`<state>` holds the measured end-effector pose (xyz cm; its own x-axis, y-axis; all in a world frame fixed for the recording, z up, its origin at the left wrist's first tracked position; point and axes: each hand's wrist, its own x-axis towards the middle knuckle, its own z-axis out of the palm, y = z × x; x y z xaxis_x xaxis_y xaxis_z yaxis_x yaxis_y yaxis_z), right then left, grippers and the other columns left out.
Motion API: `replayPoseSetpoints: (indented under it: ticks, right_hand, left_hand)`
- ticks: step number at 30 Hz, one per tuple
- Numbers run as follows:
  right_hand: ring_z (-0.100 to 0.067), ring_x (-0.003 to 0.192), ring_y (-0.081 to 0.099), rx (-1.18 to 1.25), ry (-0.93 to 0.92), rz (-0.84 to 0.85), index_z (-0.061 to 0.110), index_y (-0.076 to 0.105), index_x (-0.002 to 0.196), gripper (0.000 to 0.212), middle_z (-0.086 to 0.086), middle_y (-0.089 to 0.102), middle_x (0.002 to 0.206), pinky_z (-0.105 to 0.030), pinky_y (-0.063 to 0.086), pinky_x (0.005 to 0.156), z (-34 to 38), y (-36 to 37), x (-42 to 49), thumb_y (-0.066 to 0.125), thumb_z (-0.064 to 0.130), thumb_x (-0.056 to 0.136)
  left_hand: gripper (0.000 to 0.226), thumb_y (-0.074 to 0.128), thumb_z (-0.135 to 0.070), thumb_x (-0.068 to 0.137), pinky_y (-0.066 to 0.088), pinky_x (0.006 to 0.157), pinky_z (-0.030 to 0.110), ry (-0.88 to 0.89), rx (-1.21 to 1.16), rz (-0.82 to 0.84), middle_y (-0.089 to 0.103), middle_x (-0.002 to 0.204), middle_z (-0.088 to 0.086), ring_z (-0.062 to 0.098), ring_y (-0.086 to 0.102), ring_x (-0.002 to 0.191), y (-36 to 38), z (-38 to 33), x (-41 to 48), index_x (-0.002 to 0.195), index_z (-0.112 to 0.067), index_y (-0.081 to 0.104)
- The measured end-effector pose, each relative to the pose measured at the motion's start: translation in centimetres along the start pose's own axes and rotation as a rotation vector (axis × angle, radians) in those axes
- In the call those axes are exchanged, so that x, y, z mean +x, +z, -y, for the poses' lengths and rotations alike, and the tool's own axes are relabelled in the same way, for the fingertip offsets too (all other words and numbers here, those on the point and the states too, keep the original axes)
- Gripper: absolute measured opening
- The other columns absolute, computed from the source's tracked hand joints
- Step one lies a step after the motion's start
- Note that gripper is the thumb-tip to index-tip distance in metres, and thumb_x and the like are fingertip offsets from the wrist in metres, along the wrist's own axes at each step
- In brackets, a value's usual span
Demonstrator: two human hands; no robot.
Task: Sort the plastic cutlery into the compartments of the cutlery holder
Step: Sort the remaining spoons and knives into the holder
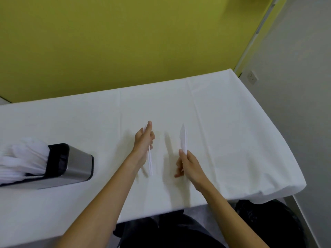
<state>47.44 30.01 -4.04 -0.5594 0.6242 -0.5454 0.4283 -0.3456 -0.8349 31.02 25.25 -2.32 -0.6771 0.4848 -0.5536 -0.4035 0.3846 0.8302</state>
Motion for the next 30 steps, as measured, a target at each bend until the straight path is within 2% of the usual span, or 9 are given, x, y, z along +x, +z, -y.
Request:
replayPoseSetpoints:
  ticks: [4,9,12,15,17,19,21,25,30]
  right_hand:
    - [-0.023,0.071,0.067,-0.016,0.034,0.155,0.013,0.048,0.097,0.021,-0.011,0.066,0.079,-0.029,0.056,0.064,0.4,1.4,0.2,0.035,0.028,0.103]
    - [-0.015,0.070,0.054,-0.350,-0.107,0.037,0.008,0.052,0.089,0.026,-0.001,0.060,0.081,-0.023,0.042,0.065,0.9,1.6,0.6,0.037,0.025,0.101]
    - [-0.013,0.072,0.053,-0.289,-0.029,0.135,0.011,0.048,0.085,0.024,-0.001,0.060,0.082,-0.024,0.044,0.071,1.6,1.5,0.5,0.035,0.025,0.100]
    - [-0.022,0.079,0.067,0.077,0.082,0.320,0.008,0.055,0.096,0.028,-0.008,0.071,0.088,-0.035,0.055,0.081,2.1,1.6,0.1,0.033,0.023,0.103]
    - [-0.020,0.062,0.059,0.254,0.134,0.411,0.007,0.056,0.099,0.027,-0.006,0.065,0.077,-0.029,0.051,0.062,2.4,1.5,-0.5,0.034,0.022,0.104]
    - [-0.013,0.050,0.040,0.316,0.156,0.448,0.009,0.053,0.098,0.020,-0.001,0.052,0.068,-0.023,0.034,0.051,2.7,1.5,-0.9,0.038,0.022,0.103]
    - [-0.010,0.048,0.029,0.306,0.159,0.449,0.011,0.053,0.102,0.018,0.002,0.042,0.064,-0.022,0.022,0.049,2.8,1.4,-1.1,0.038,0.021,0.102]
    - [-0.010,0.048,0.025,0.209,0.117,0.406,0.012,0.052,0.105,0.024,0.004,0.037,0.063,-0.022,0.022,0.048,2.9,1.5,-1.9,0.034,0.027,0.102]
    - [-0.010,0.048,0.025,0.093,0.015,0.387,0.013,0.049,0.099,0.026,0.006,0.033,0.059,-0.021,0.025,0.047,3.0,1.3,-2.5,0.044,0.038,0.099]
  left_hand:
    - [0.038,0.036,-0.031,0.103,0.027,0.054,0.024,-0.135,-0.444,0.144,0.034,0.045,-0.007,0.010,0.030,0.048,-0.9,0.4,-0.1,0.067,-0.020,0.032]
    - [0.033,0.031,-0.023,0.104,0.029,0.059,0.024,-0.154,-0.524,0.243,0.041,0.051,-0.003,0.012,0.034,0.056,-1.0,-0.1,-0.9,0.072,-0.015,0.041]
    - [0.027,0.033,-0.015,0.103,0.037,0.063,0.025,-0.140,-0.546,0.275,0.047,0.060,0.001,0.014,0.043,0.060,-1.0,-0.4,-1.4,0.081,-0.011,0.049]
    - [0.023,0.036,-0.010,0.103,0.044,0.071,0.026,-0.014,-0.349,0.281,0.050,0.076,0.003,0.014,0.048,0.070,-0.9,-0.3,-1.7,0.094,-0.010,0.057]
    - [0.021,0.040,-0.014,0.102,0.045,0.077,0.024,0.088,-0.108,0.265,0.052,0.090,0.002,0.013,0.051,0.079,-1.0,-0.3,-1.8,0.105,-0.016,0.061]
    - [0.022,0.044,-0.018,0.101,0.044,0.078,0.022,0.136,0.047,0.253,0.055,0.102,-0.001,0.011,0.055,0.092,-1.0,-0.7,-1.9,0.116,-0.025,0.057]
    - [0.025,0.048,-0.022,0.100,0.045,0.074,0.021,0.168,0.103,0.224,0.056,0.109,-0.004,0.011,0.056,0.098,-0.7,-1.1,-2.1,0.124,-0.028,0.052]
    - [0.028,0.053,-0.026,0.097,0.044,0.058,0.013,0.283,0.153,0.073,0.055,0.105,-0.007,0.008,0.056,0.085,-0.6,-1.8,-2.3,0.125,-0.029,0.049]
    - [0.018,0.048,-0.030,0.099,0.039,0.048,0.012,0.369,0.344,0.215,0.057,0.090,0.000,0.011,0.052,0.064,-0.6,-2.3,-2.4,0.109,-0.018,0.058]
